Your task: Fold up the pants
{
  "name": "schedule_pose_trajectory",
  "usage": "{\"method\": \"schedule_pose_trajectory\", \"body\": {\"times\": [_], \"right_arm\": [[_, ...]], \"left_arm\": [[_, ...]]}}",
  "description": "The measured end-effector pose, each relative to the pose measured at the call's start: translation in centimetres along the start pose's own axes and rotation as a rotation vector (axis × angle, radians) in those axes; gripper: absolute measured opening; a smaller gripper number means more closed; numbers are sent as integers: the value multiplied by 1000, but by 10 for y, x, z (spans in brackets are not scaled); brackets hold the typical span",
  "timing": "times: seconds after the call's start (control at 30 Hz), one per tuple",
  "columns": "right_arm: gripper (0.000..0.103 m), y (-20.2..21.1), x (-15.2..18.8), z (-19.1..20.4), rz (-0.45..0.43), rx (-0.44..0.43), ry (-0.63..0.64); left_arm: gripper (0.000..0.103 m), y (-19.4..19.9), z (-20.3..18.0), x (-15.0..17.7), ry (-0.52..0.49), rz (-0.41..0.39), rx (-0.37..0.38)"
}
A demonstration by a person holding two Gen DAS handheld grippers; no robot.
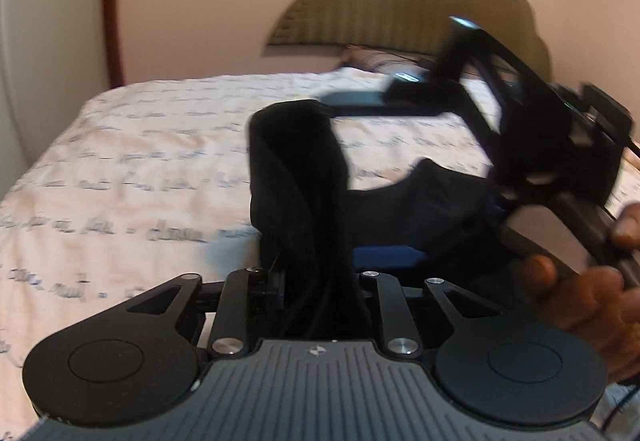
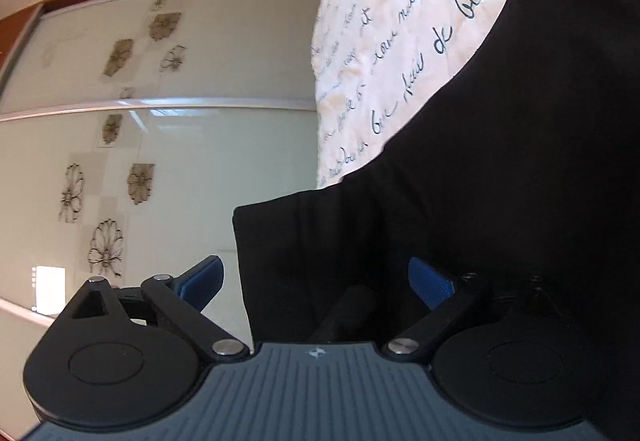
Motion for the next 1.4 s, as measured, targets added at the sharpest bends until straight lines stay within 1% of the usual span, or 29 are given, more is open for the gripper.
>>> {"method": "schedule_pose_trajectory", "body": {"times": [0.03, 0.1, 0.13, 0.17, 0.2, 0.27, 0.3, 0.33, 0.37, 0.4, 0.43, 0.47, 0.5, 0.57, 0.6, 0.67, 0.73, 0.77, 0.8, 0.87, 0.93, 1.0, 1.07, 1.1, 1.13, 1.23, 1.3, 1.37, 1.4], "right_arm": [[100, -1, 3, 0, 2, 1, 11], [100, -4, 5, 2, 11, 35, 50], [100, -4, 6, 4, 13, 64, 77], [100, -2, 7, 6, 10, 95, 102], [100, -1, 8, 5, 10, 110, 117], [98, 2, 6, 0, -6, 88, 104], [91, 2, 7, -3, -13, 88, 103], [76, 1, 7, -5, -11, 110, 120], [64, 1, 8, -8, -10, 150, 143], [45, 1, 8, -11, -10, 198, 164], [38, 1, 7, -16, -10, 232, 171], [38, 3, 6, -19, -11, 232, 166], [40, 6, 7, -21, -13, 213, 154], [42, 9, 8, -21, -19, 202, 125], [45, 10, 11, -20, -26, 211, 130], [55, 11, 18, -16, -46, 231, 157], [73, 11, 28, -9, -49, 237, 194], [76, 10, 33, -6, -51, 246, 222], [77, 9, 36, -5, -50, 262, 253], [77, 6, 41, -4, -47, 306, 293], [77, 7, 44, -4, -52, 323, 313], [76, 9, 48, -4, -49, 321, 317], [62, 11, 49, -4, -57, 319, 323], [42, 13, 49, -5, -64, 321, 330], [27, 15, 48, -8, -65, 324, 321], [23, 17, 39, -18, -47, 291, 242], [22, 18, 36, -17, -39, 275, 232], [22, 19, 34, -11, -37, 258, 238], [22, 21, 33, -6, -33, 242, 239]], "left_arm": [[35, -1, -8, 2, -16, -6, 36], [41, -3, -20, 4, -29, -33, 101], [39, -3, -23, 6, -27, -45, 126], [41, -4, -23, 8, -20, -55, 132], [47, -4, -21, 10, 12, -75, 147], [51, 0, -14, 13, 87, -97, 192], [53, 5, -9, 15, 111, -107, 201], [53, 11, -4, 17, 125, -119, 197], [55, 19, 0, 20, 130, -130, 189], [60, 28, 4, 25, 130, -140, 171], [63, 35, 7, 31, 129, -143, 141], [67, 41, 10, 38, 125, -140, 108], [68, 45, 11, 45, 118, -135, 82], [68, 50, 8, 57, 101, -122, 45], [68, 52, 5, 61, 94, -116, 41], [68, 52, -4, 66, 73, -109, 36], [68, 48, -11, 67, 55, -100, 42], [68, 45, -17, 66, 40, -93, 33], [68, 45, -20, 63, 26, -93, 32], [69, 43, -26, 57, 11, -97, 60], [70, 41, -29, 58, 10, -88, 80], [70, 40, -30, 60, 2, -84, 72], [70, 43, -28, 63, 20, -88, 63], [70, 45, -26, 63, 34, -91, 57], [70, 47, -23, 62, 49, -98, 51], [74, 60, -18, 65, 70, -124, 27], [80, 67, -18, 66, 61, -138, -24], [82, 68, -14, 66, 72, -142, -76], [82, 66, -13, 66, 88, -128, -92]]}}
Point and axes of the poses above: each gripper's, at about its wrist camera, not at the fingertips, and y roughly against the way its jaws point, z to its left, x to its underside, the point moved 8 cm from there along -y, roughly the way its jaws point, and after that the axes turned 10 degrees about -y, right-handed, at the moved point
